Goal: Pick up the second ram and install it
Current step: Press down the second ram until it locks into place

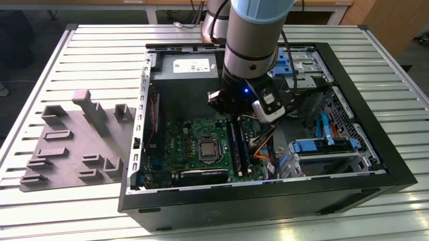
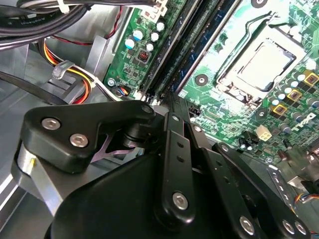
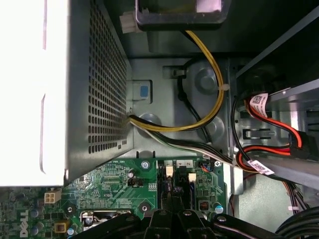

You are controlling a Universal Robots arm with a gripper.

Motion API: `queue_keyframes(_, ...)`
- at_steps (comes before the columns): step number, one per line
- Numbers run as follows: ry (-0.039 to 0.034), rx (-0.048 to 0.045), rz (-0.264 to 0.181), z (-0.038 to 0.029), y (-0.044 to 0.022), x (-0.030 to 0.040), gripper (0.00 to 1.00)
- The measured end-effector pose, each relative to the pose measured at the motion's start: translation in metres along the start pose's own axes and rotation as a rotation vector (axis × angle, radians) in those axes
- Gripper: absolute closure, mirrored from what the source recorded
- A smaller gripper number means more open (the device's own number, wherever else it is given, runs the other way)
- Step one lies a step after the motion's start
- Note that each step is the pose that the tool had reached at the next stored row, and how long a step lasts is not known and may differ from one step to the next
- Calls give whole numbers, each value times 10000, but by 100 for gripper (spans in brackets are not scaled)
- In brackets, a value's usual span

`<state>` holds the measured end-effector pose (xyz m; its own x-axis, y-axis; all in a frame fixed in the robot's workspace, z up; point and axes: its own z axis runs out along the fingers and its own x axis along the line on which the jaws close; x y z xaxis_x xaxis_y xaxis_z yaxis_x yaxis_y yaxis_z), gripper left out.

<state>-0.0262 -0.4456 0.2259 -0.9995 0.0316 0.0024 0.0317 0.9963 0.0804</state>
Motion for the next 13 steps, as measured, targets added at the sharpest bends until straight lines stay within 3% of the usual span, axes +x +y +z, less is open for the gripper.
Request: queue_keyframes(13,-1,25,0,43,-3,3,89)
